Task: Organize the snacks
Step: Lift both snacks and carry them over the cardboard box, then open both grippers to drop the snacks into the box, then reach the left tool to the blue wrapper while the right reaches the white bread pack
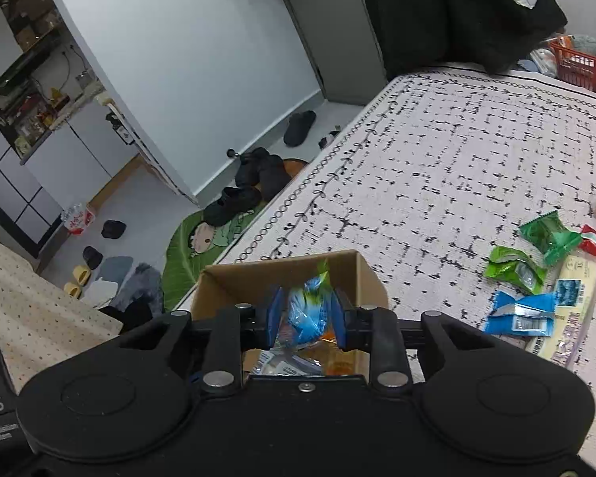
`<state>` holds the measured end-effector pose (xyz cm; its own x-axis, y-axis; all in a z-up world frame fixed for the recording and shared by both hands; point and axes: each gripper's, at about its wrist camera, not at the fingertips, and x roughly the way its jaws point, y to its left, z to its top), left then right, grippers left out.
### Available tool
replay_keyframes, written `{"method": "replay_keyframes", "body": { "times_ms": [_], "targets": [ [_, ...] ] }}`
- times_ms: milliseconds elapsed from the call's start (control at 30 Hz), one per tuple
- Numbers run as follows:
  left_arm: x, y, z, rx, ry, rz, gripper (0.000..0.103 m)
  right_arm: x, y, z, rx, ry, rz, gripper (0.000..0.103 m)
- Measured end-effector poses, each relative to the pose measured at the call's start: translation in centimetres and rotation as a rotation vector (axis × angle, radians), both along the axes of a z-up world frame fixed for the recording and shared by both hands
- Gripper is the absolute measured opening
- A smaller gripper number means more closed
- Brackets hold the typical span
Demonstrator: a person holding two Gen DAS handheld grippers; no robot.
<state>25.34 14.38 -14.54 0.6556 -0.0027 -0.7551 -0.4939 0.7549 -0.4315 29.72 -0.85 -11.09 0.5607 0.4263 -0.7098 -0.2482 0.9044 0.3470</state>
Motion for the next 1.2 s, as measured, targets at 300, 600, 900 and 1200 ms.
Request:
{"method": "replay_keyframes", "body": {
  "times_ms": [300, 600, 900, 1200],
  "targets": [
    [0.0, -0.9, 0.3, 0.012, 0.011, -0.024, 0.076, -0.9, -2.5, 0.3, -0.037, -0.008, -0.052, 0.055],
    [-0.2, -2.2, 1.4, 0.049, -0.005, -0.051, 0.097, -2.1, -6.8, 0.7, -0.077, -0.015, -0.137, 0.081],
    [0.1, -5.1, 2.9, 0.118, -0.022, -0.128, 0.103, -2.8, -10.9, 0.7, -0.096, -0.003, -0.200, 0.086],
    [0.7, -9.0, 4.0, 0.137, -0.038, -0.226, 0.103, -3.0, -14.4, 0.0, -0.085, 0.015, -0.222, 0.086]
  ]
}}
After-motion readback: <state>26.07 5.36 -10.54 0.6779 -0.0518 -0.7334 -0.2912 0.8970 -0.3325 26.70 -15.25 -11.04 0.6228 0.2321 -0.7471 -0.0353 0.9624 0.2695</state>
